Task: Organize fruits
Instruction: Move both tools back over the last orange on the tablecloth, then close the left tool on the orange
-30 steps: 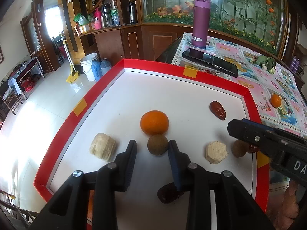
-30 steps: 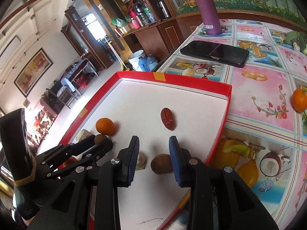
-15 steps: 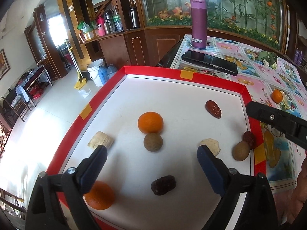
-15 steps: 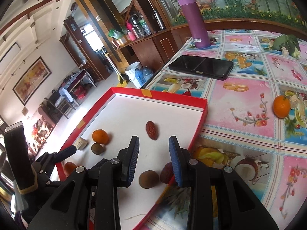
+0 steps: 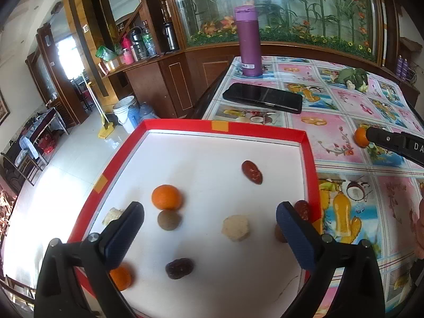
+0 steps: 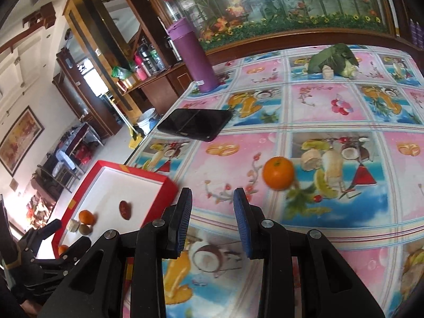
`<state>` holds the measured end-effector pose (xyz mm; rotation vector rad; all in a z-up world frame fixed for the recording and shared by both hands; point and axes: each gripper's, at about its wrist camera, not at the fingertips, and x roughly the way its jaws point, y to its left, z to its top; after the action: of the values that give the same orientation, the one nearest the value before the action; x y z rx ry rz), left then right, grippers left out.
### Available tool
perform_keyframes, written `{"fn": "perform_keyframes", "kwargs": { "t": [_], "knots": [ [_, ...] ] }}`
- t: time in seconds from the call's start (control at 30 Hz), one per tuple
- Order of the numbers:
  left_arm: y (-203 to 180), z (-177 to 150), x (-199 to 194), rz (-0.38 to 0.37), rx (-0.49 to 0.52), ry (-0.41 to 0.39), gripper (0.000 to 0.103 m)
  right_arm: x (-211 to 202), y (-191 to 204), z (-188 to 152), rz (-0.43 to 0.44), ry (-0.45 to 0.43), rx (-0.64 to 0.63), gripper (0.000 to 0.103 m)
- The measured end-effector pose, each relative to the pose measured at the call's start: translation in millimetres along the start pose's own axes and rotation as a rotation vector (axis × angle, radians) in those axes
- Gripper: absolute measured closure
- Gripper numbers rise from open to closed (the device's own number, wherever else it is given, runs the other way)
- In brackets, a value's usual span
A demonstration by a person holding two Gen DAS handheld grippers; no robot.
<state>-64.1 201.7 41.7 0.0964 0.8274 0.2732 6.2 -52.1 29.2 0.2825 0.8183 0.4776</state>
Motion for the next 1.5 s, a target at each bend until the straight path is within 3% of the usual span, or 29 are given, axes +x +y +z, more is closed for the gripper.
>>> {"fn": "perform_keyframes", "kwargs": {
  "t": [0.5, 0.93, 1.33, 1.43, 1.5],
  "knots": [
    [-108.9, 37.2, 3.1, -0.094, 0.154, 0.019, 0.001, -16.5, -111.0, 32.6, -0.090, 0.011, 0.238, 0.071],
    [-196.9, 68.9, 39.3, -0.141, 0.277, 0.031, 0.001, -20.2, -129.1, 34.6, -0.075, 0.036, 0.342, 0.071],
    [-218.2, 81.2, 61.1, -0.225, 0.239, 0.049, 0.003, -19.5, -136.1, 35.9, -0.062, 0.044, 0.385, 0.071],
    [-220.2, 83.1, 67.0, -0.239, 0.218, 0.058, 0.006, -18.0, -137.0, 36.4, -0.065, 0.048, 0.388, 0.071],
    [-221.4, 82.9, 70.9, -0.248, 0.210, 0.065, 0.015, -17.5, -137.3, 36.5, -0.064, 0.049, 0.391, 0.071]
  ]
}}
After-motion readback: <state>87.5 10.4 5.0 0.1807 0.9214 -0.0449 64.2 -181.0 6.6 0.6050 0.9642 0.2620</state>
